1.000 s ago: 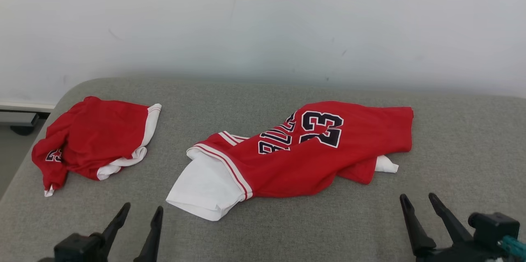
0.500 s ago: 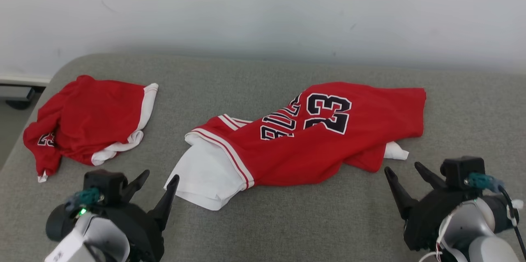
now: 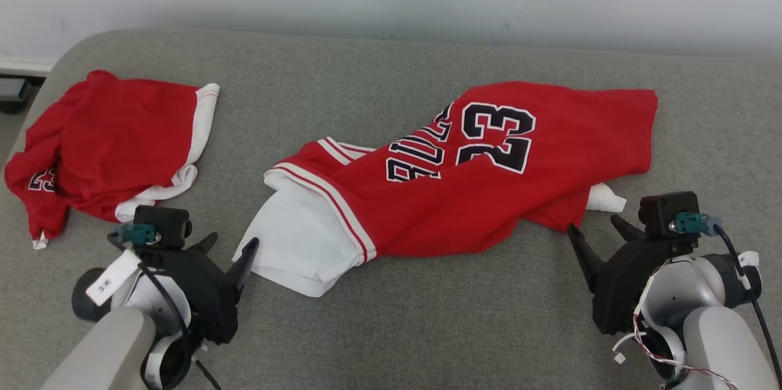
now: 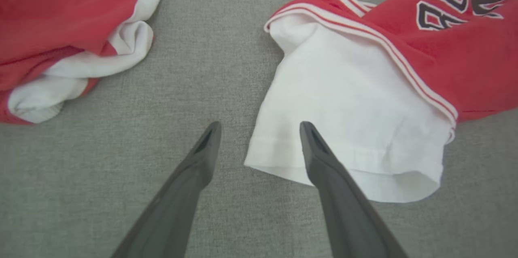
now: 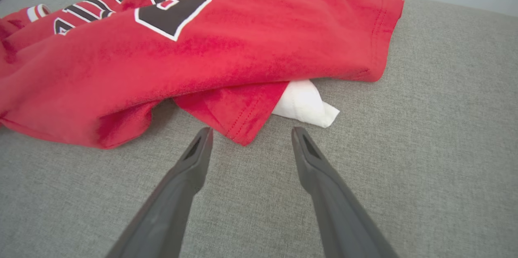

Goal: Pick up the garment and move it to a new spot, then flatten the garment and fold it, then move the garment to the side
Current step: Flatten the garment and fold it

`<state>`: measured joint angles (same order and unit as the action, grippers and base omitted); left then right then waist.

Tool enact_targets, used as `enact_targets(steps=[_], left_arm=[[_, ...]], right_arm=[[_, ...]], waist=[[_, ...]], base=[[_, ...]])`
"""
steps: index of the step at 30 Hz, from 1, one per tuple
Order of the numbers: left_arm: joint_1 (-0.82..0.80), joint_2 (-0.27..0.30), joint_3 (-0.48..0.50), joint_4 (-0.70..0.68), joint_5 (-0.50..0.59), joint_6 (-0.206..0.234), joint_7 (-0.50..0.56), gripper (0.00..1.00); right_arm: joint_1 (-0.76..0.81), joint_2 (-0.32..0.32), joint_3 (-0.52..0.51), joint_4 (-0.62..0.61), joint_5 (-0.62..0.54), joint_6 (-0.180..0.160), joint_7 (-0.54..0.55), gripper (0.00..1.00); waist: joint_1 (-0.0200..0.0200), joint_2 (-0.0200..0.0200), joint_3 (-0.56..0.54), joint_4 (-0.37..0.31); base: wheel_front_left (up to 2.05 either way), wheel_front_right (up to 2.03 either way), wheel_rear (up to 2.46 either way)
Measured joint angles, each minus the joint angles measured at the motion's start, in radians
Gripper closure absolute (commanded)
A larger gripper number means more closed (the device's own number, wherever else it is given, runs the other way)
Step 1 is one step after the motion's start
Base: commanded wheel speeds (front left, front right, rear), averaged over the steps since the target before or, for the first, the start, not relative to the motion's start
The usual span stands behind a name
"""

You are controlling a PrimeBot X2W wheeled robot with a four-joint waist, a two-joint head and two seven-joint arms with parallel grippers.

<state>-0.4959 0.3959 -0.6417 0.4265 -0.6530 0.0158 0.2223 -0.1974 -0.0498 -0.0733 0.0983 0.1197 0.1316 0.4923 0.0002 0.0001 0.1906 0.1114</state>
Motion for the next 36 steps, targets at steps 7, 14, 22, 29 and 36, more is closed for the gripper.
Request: enact_targets(steps=[7,14,22,29,36], left_arm=[[-0.044,-0.031,-0.005,0.091,-0.015,0.005,0.05,0.0],[-0.078,-0.059,-0.004,0.142,-0.019,0.01,0.043,0.0],[-0.101,-0.08,-0.014,0.182,-0.036,-0.016,0.038,0.0],[-0.111,-0.082,-0.019,0.203,-0.051,-0.029,0.065,0.29],[-0.11,-0.077,-0.018,0.193,-0.08,-0.039,0.122,0.27]], right_arm=[[-0.034,0.0,-0.002,0.02,-0.01,0.0,0.008,0.0],[-0.062,0.0,0.03,0.035,-0.03,0.0,0.042,0.0],[-0.063,0.0,0.033,0.025,-0.044,0.0,0.071,0.0],[-0.063,0.0,0.03,0.023,-0.062,0.0,0.082,0.2],[-0.063,0.0,0.03,0.023,-0.066,0.0,0.095,0.17]], waist=[[0.0,0.0,0.05,0.0],[-0.0001,0.0,0.082,0.003],[-0.0002,0.0,0.091,0.019],[-0.0002,0.0,0.09,0.023],[-0.0002,-0.0001,0.088,0.025]], base=[[0.0,0.0,0.0],[0.0,0.0,0.0],[0.0,0.0,0.0],[0.0,0.0,0.0],[0.0,0.0,0.0]])
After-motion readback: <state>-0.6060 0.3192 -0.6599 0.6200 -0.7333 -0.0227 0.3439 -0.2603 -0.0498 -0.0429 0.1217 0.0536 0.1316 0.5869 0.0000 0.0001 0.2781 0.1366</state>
